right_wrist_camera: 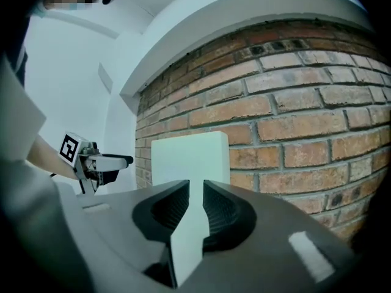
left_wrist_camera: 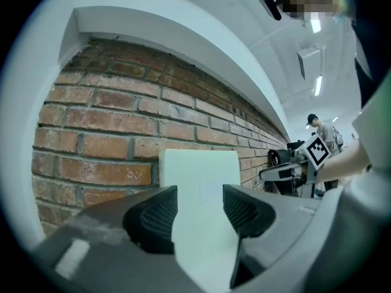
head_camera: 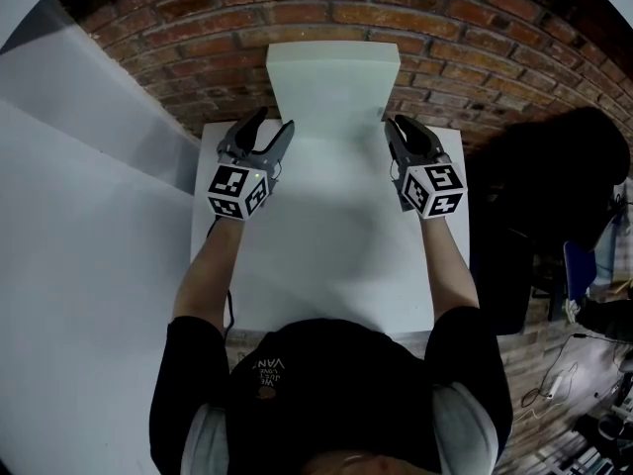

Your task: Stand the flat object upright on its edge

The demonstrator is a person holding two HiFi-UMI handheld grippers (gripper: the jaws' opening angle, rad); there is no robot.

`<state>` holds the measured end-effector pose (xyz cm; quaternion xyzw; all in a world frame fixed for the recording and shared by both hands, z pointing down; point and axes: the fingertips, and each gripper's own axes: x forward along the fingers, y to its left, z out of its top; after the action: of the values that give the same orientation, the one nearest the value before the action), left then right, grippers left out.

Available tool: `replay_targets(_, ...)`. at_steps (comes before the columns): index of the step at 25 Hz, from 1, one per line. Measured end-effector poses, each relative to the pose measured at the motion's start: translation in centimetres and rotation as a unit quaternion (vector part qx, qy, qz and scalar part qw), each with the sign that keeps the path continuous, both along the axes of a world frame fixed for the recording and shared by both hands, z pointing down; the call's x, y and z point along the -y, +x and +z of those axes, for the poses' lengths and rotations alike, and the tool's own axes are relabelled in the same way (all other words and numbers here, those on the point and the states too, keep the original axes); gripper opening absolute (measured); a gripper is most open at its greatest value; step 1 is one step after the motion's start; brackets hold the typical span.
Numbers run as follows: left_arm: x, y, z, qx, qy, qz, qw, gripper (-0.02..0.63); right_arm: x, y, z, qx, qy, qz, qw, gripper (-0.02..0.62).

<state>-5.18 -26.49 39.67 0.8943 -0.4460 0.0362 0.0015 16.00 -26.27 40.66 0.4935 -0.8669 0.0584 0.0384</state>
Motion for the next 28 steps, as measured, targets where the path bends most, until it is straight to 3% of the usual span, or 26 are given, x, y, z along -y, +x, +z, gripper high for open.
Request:
replay_targets(8,-3.5,0.3,-1.3,-0.009,0.014,-0.004,0.9999,0.166,-3.1,0.3,-1.6,0.007,0.014,-0.003,1.000,0.023)
replay_targets(23,-10.0,1.6,-2.0,-0.009,0.016,-0.019,0.9997,0.000,-9.4,1.7,-2.4,0.027,0.013,-0.017,0.999,0.002)
replay_targets(28,-12.3,1.8,-2.2,-0.020,0.017,-0.026,0.9993,0.000,-11.3,2.2,-2.2,0.031,0.010,-0.023,0.999,0.002)
